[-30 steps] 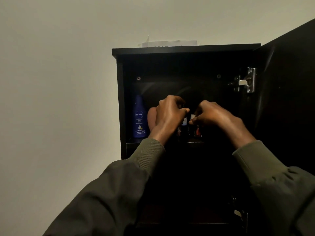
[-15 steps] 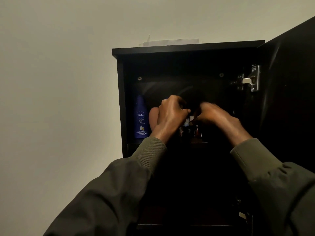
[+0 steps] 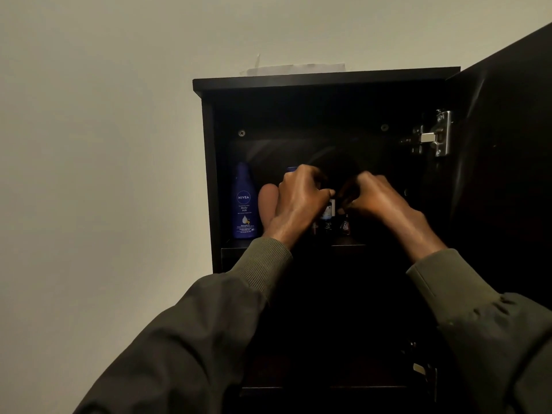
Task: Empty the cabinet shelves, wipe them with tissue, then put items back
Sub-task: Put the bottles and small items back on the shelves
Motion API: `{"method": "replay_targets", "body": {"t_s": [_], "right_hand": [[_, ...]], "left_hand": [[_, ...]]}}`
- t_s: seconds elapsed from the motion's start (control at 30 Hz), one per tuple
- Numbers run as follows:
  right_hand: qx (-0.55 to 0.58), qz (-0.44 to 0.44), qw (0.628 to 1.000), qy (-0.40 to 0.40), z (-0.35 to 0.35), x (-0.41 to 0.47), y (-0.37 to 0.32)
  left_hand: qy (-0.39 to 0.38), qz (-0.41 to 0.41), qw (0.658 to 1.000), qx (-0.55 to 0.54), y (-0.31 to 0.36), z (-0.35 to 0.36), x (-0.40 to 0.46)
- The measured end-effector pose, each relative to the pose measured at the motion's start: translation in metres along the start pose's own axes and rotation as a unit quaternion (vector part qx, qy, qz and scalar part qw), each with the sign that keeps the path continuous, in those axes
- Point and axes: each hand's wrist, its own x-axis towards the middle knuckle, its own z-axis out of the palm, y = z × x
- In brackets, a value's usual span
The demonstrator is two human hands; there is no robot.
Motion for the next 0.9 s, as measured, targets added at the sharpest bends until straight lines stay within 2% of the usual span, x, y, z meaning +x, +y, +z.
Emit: {"method": "replay_targets", "body": {"t_s": [0.43,0.9], "right_hand": [[-0.031,-0.038,0.998,0.039,0.01,0.002,0.012],[0.025,-0.05,0.995,0.083,0.011,-0.024,0.013]], "left_hand": [[-0.009,0.005,1.0,-0.01,-0.001,0.007,0.005],[-0.011,0.01,1.0,-0.024,-0.001,0.013,0.007]]}}
